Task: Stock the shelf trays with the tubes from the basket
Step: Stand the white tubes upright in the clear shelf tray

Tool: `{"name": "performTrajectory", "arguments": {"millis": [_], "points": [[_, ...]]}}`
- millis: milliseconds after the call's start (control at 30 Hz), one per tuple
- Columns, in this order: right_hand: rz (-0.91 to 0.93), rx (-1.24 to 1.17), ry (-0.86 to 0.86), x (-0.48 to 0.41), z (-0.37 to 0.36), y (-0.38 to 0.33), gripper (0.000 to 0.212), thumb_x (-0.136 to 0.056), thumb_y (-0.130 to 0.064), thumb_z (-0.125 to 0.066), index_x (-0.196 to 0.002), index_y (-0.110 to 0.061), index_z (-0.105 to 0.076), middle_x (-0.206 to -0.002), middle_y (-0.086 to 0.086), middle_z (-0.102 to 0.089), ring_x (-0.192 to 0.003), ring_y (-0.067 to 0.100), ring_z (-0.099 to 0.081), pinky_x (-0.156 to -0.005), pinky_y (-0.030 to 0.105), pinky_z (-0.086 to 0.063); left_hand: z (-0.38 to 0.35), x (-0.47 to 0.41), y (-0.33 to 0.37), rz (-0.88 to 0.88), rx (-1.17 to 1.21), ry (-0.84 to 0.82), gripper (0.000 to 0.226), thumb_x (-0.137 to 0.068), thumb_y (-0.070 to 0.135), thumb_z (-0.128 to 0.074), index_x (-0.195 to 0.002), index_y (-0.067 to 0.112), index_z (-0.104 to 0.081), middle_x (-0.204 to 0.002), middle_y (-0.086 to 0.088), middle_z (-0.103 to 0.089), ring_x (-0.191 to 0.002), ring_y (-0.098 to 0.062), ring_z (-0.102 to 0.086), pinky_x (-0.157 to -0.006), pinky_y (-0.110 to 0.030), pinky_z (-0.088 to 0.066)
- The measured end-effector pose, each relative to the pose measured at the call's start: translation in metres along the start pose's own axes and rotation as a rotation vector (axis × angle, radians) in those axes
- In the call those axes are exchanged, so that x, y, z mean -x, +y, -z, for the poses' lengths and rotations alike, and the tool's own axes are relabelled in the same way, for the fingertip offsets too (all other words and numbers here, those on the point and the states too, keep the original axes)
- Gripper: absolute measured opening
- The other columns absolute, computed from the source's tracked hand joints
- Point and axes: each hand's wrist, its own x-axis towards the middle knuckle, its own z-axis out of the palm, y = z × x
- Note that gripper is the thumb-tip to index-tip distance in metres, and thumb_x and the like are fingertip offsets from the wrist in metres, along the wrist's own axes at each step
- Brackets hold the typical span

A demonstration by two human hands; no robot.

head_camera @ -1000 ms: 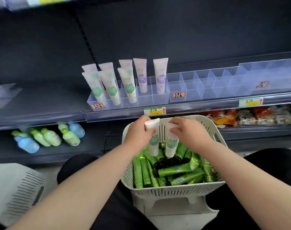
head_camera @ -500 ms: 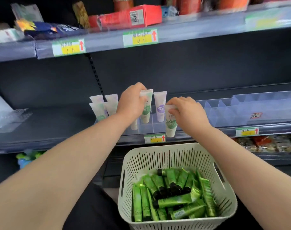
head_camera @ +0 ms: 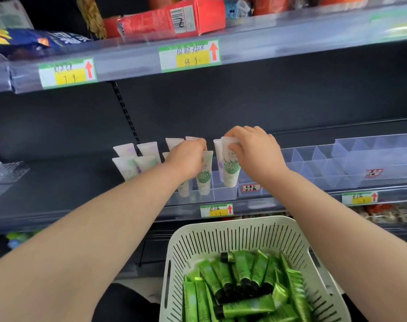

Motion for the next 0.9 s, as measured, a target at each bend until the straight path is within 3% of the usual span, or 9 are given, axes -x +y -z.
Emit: {"name": "performTrajectory", "arguments": {"millis": [133,333,633,900], "points": [[-0.001,0.007,-0.001,-0.010,-0.006,-0.002,0.023,-0.097,-0.020,-0.047,-0.118,-0.021,-0.055,-0.110,0.002,-0.062,-0.101,0.025,-0.051,-0.077,0.035,-0.034,-0.001,0.000,-0.006,0.032,-0.017,0.033,0.023,-0.088,0.002,-0.051,-0.106,0.016,-0.052,-0.103,-0.011,-0.061,-0.087,-0.030,-0.056,-0.065,-0.036,-0.042],[0.002,0.039,-0.064,-0.016,-0.022,-0.009,0.023,-0.097,-0.020,-0.048,-0.118,-0.021,-0.054,-0.109,0.003,-0.062,-0.100,0.026,-0.052,-0.079,0.038,-0.038,0.002,0.007,-0.012,-0.006,0.048,0.180,0.035,-0.089,0.001,-0.056,-0.121,0.016,-0.052,-0.121,-0.005,-0.060,-0.109,-0.026,-0.055,-0.084,-0.043,-0.049],[-0.061,0.091,-0.203,-0.014,-0.049,-0.006,0.033,-0.096,-0.017,-0.050,-0.128,-0.021,-0.050,-0.126,0.006,-0.057,-0.113,0.028,-0.047,-0.090,0.042,-0.037,-0.006,0.025,-0.026,-0.033,0.107,0.290,0.042,-0.089,-0.003,-0.053,-0.124,0.019,-0.053,-0.129,0.004,-0.054,-0.121,-0.015,-0.045,-0.087,-0.028,-0.040],[-0.054,0.123,-0.117,-0.010,-0.046,-0.012,0.041,-0.097,-0.020,-0.051,-0.136,-0.023,-0.041,-0.137,0.006,-0.045,-0.125,0.028,-0.038,-0.102,0.043,-0.035,-0.013,0.041,-0.038,-0.122,0.069,0.308,0.038,-0.089,-0.002,-0.055,-0.122,0.018,-0.055,-0.130,0.004,-0.054,-0.121,-0.014,-0.043,-0.093,-0.026,-0.039]]}}
